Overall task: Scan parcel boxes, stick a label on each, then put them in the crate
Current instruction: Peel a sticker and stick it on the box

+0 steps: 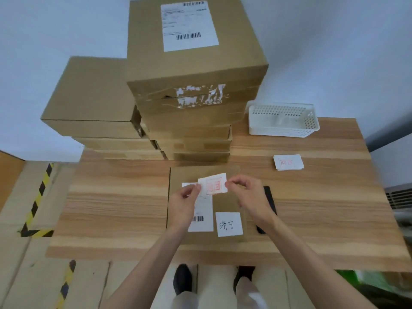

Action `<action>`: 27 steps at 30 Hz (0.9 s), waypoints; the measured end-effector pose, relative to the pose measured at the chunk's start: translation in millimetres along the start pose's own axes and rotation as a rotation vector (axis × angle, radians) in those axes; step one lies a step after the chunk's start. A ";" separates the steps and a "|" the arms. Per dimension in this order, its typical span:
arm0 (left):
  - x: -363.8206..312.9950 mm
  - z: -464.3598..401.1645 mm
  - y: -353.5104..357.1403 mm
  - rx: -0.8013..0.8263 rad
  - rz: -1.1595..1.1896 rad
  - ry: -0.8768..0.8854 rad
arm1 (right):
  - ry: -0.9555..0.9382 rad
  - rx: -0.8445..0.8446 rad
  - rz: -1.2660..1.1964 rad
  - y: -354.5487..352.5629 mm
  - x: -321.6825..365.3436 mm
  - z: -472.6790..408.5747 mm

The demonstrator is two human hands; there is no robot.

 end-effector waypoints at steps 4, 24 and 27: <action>23.0 3.6 -26.9 0.085 0.093 -0.123 | 0.048 -0.062 -0.017 27.4 -10.1 23.3; 85.2 54.6 -59.2 0.085 0.111 -0.078 | 0.235 -0.183 -0.041 51.3 -89.0 97.9; 95.1 58.8 -56.0 0.094 0.024 -0.050 | 0.245 -0.182 -0.027 53.2 -104.7 103.0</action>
Point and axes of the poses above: each hand's wrist, its own z-axis away from the middle knuckle, its own y-axis out of the palm, x = y × z, the point moved 10 cm from there along -z, towards the middle knuckle, and after that the axes turned 1 degree about -x, right-handed, at the moved point
